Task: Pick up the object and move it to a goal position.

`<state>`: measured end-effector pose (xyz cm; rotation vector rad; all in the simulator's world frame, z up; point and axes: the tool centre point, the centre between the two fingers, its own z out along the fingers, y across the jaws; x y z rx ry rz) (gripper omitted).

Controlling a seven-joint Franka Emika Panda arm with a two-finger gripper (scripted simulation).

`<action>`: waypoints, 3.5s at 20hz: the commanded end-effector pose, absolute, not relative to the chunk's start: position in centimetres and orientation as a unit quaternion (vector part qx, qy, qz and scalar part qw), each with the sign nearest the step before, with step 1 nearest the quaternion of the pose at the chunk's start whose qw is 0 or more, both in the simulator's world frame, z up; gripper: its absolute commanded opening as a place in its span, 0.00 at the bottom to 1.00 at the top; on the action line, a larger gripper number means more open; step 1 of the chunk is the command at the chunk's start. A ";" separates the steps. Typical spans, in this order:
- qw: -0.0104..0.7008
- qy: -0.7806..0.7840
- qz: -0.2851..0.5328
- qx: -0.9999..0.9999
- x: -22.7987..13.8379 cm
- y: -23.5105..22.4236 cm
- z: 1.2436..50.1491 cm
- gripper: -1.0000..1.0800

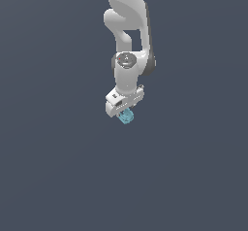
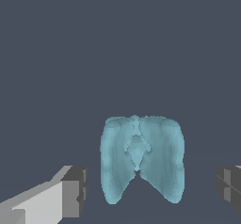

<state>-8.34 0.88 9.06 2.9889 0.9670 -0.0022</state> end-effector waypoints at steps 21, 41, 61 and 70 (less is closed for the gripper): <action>0.000 0.317 0.000 0.948 -8.6 0.9 4.0 0.96; 0.000 0.317 0.000 0.948 -8.3 1.6 5.3 0.00; 0.000 0.318 0.000 0.948 -5.0 9.8 21.6 0.00; 0.000 0.317 0.000 0.948 -2.9 14.0 30.2 0.00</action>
